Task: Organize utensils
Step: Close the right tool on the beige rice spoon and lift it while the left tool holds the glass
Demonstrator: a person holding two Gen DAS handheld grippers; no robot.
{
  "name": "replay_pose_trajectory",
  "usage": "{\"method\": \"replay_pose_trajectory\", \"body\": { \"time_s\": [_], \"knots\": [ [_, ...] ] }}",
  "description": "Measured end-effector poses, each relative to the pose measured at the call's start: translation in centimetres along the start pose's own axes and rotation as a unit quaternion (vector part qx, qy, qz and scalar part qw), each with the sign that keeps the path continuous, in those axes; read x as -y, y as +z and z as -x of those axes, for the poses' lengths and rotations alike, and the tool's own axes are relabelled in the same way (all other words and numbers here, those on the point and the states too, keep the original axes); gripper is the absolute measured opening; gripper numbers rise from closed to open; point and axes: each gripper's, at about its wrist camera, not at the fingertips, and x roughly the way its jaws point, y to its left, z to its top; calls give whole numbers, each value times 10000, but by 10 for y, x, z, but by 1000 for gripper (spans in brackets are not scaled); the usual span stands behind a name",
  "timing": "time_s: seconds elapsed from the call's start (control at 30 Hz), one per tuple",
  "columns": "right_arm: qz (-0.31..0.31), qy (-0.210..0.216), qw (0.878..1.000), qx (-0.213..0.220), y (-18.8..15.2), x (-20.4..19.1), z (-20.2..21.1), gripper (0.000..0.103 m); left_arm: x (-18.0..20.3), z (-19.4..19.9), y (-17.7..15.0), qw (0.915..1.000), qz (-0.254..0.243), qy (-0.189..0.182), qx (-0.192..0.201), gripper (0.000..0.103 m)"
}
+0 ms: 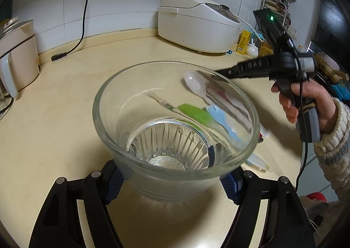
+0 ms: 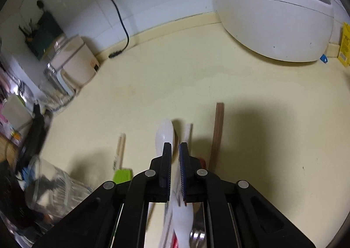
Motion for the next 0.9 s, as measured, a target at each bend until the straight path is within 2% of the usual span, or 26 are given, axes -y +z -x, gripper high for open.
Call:
{"method": "replay_pose_trajectory", "body": {
  "time_s": [0.13,0.23,0.33,0.43,0.5,0.7,0.83,0.9],
  "knots": [
    [125,-283,9993,-193,-2,-5,-22,12,0,0,0,10000,3,2,-1,78],
    [258,-403,9989,-13,8,-13,-25,14,0,0,0,10000,5,-1,-1,78],
    [426,-468,9979,161,16,-25,-27,28,0,0,0,10000,4,1,-1,78],
    [603,-598,9964,71,20,-37,-38,30,0,0,0,10000,4,0,0,78],
    [709,-735,9948,-12,21,-43,-47,35,0,0,0,10000,2,2,-1,78],
    [791,-1136,9900,-278,21,-52,-68,36,0,0,0,10000,13,12,1,78],
    [978,-1048,9892,-321,18,-54,-72,35,0,1,-1,10000,27,-8,0,78],
    [902,-827,9922,-221,19,-51,-65,33,0,1,-2,10000,27,-6,1,78]
  ]
}}
